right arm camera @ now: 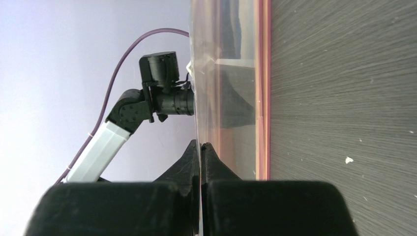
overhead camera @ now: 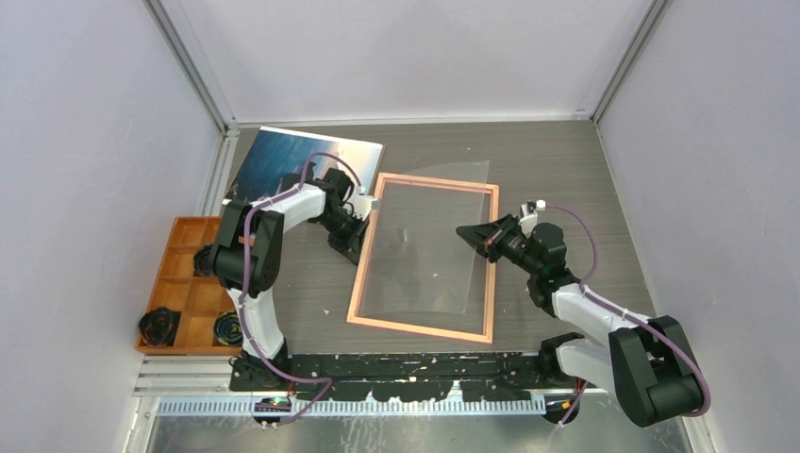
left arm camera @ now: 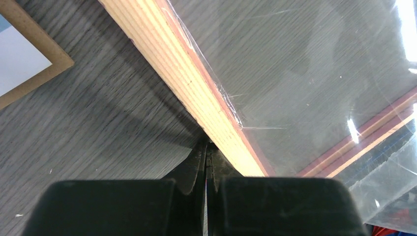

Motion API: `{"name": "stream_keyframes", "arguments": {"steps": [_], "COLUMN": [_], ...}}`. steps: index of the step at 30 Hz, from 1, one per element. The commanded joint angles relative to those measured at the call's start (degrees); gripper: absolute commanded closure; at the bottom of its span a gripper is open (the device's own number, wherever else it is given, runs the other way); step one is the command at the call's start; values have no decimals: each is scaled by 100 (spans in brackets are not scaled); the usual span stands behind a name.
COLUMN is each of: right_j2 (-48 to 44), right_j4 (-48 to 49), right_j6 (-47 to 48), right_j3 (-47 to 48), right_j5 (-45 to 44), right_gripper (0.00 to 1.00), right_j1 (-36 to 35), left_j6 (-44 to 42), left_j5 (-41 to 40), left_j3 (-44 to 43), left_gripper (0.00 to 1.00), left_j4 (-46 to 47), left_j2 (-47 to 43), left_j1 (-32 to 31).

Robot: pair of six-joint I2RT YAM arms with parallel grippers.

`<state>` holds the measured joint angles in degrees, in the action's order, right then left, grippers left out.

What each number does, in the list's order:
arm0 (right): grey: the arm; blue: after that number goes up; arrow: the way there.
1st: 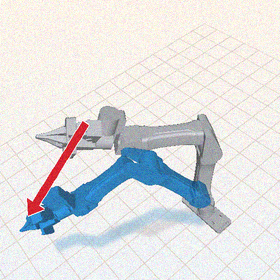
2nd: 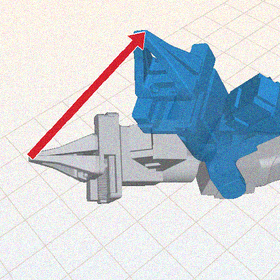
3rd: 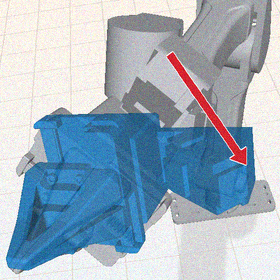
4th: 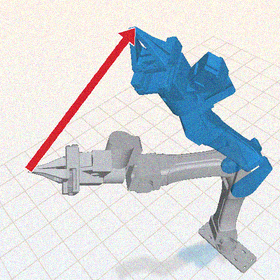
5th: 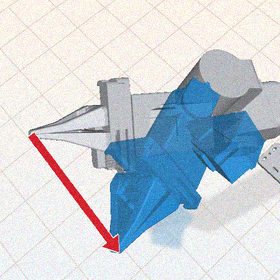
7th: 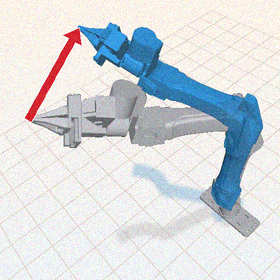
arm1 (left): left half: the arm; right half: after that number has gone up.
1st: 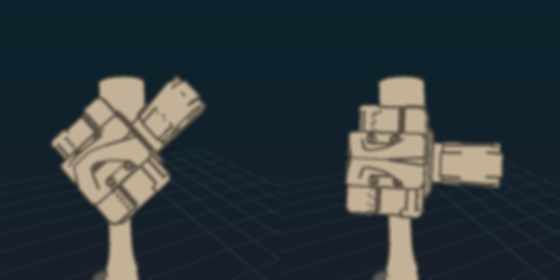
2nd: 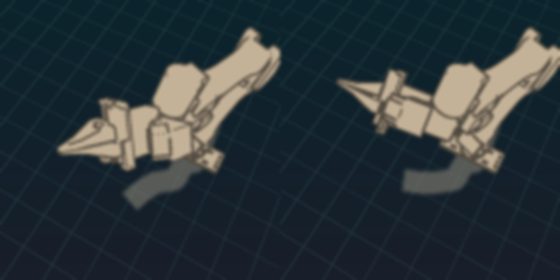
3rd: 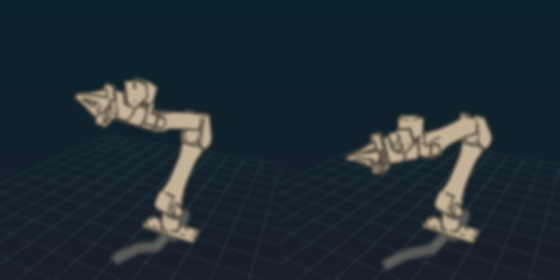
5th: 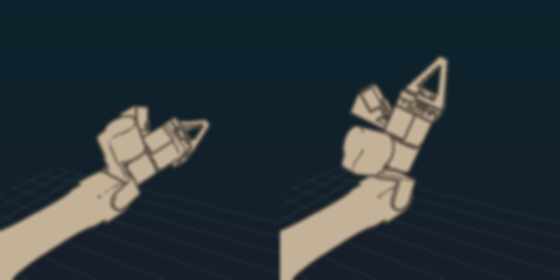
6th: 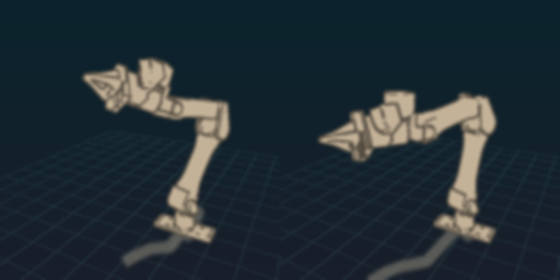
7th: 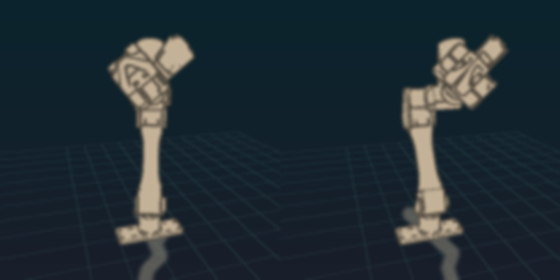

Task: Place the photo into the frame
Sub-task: Place the photo frame item in the photo frame.

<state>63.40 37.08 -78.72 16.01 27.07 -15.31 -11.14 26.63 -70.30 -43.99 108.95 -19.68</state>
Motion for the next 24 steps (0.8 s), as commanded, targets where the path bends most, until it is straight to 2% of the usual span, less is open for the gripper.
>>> {"name": "stream_keyframes", "arguments": {"steps": [1, 5, 17, 24], "right_j2": [-269, -479, 195, 230], "right_j4": [-653, -1179, -767, -1341], "right_j6": [302, 611, 825, 1345], "right_j3": [256, 397, 530, 751], "right_j5": [-139, -224, 164, 290], "right_gripper": [99, 99, 99, 99], "right_j1": [-110, -117, -108, -24], "left_j6": [-108, -117, -141, -161], "left_j5": [-10, -9, 0, -3], "left_j3": [151, 156, 191, 205], "left_gripper": [100, 100, 100, 100], "left_j4": [277, 279, 272, 285], "left_j2": [58, 58, 22, 12], "left_j1": [-115, -114, -115, -115]}}
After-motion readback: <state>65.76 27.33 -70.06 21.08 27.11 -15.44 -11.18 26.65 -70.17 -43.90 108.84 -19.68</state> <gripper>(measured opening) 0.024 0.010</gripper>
